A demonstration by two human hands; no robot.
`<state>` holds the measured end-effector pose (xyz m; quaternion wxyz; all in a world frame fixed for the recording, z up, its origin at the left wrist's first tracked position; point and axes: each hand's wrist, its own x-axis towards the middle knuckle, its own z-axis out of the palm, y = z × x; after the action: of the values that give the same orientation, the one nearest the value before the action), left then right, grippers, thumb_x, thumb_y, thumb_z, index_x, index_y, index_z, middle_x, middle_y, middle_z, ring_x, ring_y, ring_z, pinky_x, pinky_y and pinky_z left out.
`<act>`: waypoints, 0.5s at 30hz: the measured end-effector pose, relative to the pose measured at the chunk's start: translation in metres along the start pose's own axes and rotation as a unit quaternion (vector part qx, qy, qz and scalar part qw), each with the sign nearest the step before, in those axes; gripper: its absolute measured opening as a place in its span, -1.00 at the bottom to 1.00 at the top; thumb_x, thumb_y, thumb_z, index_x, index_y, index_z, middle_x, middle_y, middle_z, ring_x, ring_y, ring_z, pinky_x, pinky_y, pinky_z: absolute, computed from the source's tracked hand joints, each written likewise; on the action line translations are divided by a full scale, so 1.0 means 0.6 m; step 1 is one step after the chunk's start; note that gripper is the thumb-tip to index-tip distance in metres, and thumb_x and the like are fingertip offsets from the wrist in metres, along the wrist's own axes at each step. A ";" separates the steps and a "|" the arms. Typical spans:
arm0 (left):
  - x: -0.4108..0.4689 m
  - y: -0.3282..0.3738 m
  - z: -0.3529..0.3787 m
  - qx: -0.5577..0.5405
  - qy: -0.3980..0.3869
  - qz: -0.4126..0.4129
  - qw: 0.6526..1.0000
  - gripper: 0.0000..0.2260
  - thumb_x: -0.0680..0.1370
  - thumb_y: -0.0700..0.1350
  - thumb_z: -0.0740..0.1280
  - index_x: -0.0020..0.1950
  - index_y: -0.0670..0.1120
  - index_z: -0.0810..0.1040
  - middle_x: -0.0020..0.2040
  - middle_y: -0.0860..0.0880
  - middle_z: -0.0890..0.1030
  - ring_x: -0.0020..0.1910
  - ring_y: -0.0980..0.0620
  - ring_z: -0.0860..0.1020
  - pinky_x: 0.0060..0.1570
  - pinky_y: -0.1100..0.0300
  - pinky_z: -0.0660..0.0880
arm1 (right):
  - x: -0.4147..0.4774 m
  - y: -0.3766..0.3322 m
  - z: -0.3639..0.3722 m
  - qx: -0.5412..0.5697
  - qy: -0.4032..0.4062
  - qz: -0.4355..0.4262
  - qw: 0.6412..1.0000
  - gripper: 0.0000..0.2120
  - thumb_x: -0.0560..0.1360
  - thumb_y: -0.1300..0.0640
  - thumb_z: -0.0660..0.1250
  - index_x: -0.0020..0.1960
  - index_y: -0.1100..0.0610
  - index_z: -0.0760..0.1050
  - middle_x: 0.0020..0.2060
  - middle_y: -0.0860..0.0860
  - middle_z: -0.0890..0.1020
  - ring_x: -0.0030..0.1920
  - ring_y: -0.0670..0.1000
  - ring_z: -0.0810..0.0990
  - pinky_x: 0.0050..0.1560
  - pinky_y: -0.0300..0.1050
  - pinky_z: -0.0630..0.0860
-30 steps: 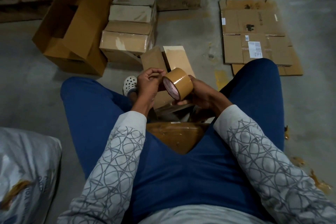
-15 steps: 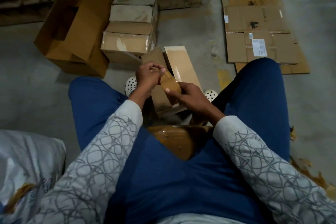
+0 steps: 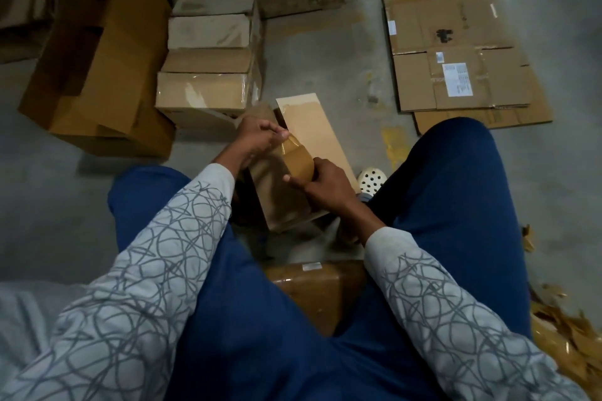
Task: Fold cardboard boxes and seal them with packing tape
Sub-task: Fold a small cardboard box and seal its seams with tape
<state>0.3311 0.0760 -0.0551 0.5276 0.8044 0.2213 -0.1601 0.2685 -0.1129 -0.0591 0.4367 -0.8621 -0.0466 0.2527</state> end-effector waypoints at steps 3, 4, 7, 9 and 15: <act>0.050 -0.021 0.003 0.010 0.002 -0.016 1.000 -0.91 0.51 -0.22 0.50 -0.15 -0.08 0.64 -0.14 0.00 0.67 -0.08 0.09 0.61 0.07 0.16 0.56 | 0.040 0.009 0.012 0.006 0.008 0.035 0.999 -0.47 0.44 -0.27 0.48 0.06 0.18 0.56 -0.03 0.12 0.63 -0.06 0.13 0.59 -0.17 -0.06 0.42; 0.064 -0.027 0.005 0.017 0.000 -0.021 1.000 -0.92 0.52 -0.22 0.50 -0.14 -0.09 0.64 -0.13 0.00 0.67 -0.06 0.06 0.61 0.11 0.15 0.55 | 0.052 0.013 0.018 0.009 0.006 0.044 0.999 -0.47 0.43 -0.28 0.48 0.05 0.18 0.56 -0.03 0.13 0.63 -0.05 0.14 0.59 -0.15 -0.05 0.44; 0.103 -0.043 0.015 0.046 -0.010 -0.023 0.999 -0.91 0.53 -0.20 0.49 -0.14 -0.06 0.64 -0.13 -0.02 0.67 0.00 -0.04 0.62 0.14 0.11 0.53 | 0.083 0.025 0.038 0.005 -0.003 0.065 0.998 -0.45 0.43 -0.30 0.46 0.06 0.19 0.56 -0.01 0.15 0.63 -0.02 0.16 0.59 -0.09 -0.01 0.49; 0.126 -0.055 0.022 0.064 -0.001 -0.013 0.998 -0.89 0.50 -0.17 0.52 -0.18 -0.01 0.65 -0.09 -0.05 0.69 0.05 -0.10 0.65 0.16 0.04 0.56 | 0.097 0.031 0.049 0.020 0.004 0.069 0.997 -0.38 0.40 -0.39 0.40 0.12 0.15 0.55 0.02 0.12 0.64 0.02 0.13 0.60 0.01 0.07 0.56; 0.177 -0.069 0.028 0.063 0.089 -0.004 0.994 -0.93 0.41 -0.09 0.58 -0.21 -0.01 0.71 -0.20 0.07 0.72 -0.12 0.05 0.68 0.03 0.05 0.64 | 0.155 0.012 0.067 0.025 0.016 0.075 0.997 -0.48 0.52 -0.37 0.29 0.12 0.09 0.38 0.07 0.12 0.61 0.03 0.17 0.60 0.08 0.15 0.56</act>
<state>0.3996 0.0947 -0.1461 0.4534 0.8461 0.2603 -0.1041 0.3293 -0.0599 -0.1212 0.4382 -0.8561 0.0314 0.2720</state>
